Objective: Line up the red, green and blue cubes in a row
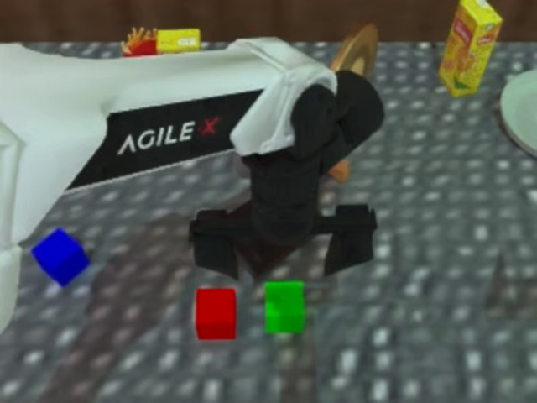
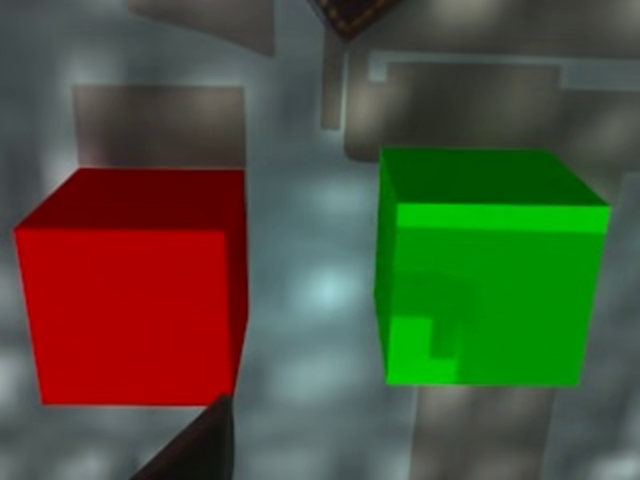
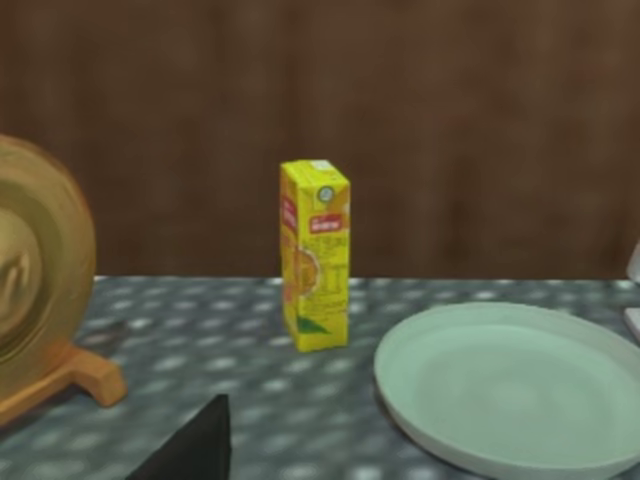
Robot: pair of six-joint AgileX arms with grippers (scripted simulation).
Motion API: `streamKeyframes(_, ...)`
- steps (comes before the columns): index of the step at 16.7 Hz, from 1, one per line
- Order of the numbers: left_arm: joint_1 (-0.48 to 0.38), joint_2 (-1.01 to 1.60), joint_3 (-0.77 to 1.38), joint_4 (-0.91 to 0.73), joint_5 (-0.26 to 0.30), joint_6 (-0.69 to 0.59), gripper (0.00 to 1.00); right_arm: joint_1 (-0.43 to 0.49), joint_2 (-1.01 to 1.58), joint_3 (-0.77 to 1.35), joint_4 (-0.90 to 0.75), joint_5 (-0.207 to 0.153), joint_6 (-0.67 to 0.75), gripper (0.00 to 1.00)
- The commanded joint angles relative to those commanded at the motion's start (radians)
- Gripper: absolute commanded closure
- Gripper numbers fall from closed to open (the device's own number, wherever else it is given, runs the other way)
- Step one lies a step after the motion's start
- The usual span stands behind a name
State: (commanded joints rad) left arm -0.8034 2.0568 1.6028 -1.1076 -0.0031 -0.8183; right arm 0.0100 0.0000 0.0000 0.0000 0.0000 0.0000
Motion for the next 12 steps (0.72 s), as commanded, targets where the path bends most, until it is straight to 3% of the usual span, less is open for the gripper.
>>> streamKeyframes(3,0.001,0.003,-0.004,0.003,0.0,0.013,0.0,0.0,0.0,0.0,0.0,0.0,0.0,0.0)
streamKeyframes(6,0.05,-0.001,-0.016,0.009,-0.001,0.108,0.0,0.0,0.0,0.0,0.0,0.0,0.0,0.0)
streamKeyframes(12,0.27,-0.037,-0.096,0.036,0.001,0.541,0.0,0.0,0.0,0.0,0.0,0.0,0.0,0.0)
